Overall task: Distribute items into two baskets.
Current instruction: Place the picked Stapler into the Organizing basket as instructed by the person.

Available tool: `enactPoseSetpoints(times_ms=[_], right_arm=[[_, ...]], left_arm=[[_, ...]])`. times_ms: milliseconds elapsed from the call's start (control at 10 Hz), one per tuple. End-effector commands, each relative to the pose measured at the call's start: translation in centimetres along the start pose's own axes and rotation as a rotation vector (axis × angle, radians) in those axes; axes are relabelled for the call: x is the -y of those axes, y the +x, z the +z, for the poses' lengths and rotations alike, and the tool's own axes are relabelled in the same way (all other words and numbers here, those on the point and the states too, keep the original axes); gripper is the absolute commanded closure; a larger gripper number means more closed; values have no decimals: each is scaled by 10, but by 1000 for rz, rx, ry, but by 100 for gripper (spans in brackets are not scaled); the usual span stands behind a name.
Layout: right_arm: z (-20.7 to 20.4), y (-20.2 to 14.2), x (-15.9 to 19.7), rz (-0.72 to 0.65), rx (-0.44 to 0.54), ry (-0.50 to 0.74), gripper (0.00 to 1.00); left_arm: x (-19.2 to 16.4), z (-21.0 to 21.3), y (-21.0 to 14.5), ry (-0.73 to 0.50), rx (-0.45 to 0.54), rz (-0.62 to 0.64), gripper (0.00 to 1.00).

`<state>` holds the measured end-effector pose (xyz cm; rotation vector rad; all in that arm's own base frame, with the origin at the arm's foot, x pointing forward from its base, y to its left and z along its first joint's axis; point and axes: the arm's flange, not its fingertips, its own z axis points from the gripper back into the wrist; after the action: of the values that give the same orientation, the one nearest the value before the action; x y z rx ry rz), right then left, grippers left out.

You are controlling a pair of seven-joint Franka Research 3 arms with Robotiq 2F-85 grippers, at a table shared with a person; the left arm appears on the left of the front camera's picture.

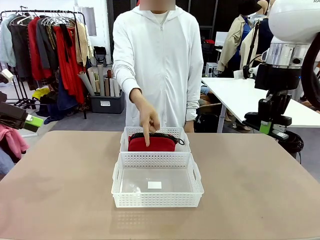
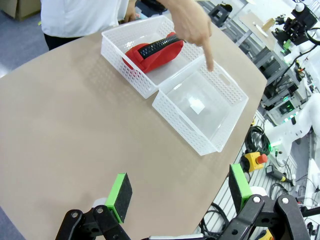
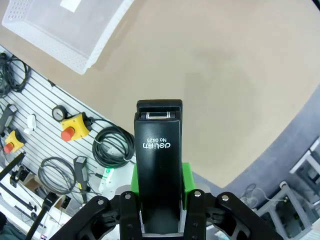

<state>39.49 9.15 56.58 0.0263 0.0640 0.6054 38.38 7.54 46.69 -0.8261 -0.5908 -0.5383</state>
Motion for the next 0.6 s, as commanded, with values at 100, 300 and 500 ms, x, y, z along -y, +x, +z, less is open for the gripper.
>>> enactPoseSetpoints(times_ms=[100,300,500], right_arm=[[3,0,-2,-16,9,-11,100],[3,0,-2,-16,9,-11,100],[0,8,-1,11,-4,1,100]], left_arm=[[1,0,0,-10,9,3,0],[1,0,0,-10,9,3,0],[1,0,0,-10,9,3,0]])
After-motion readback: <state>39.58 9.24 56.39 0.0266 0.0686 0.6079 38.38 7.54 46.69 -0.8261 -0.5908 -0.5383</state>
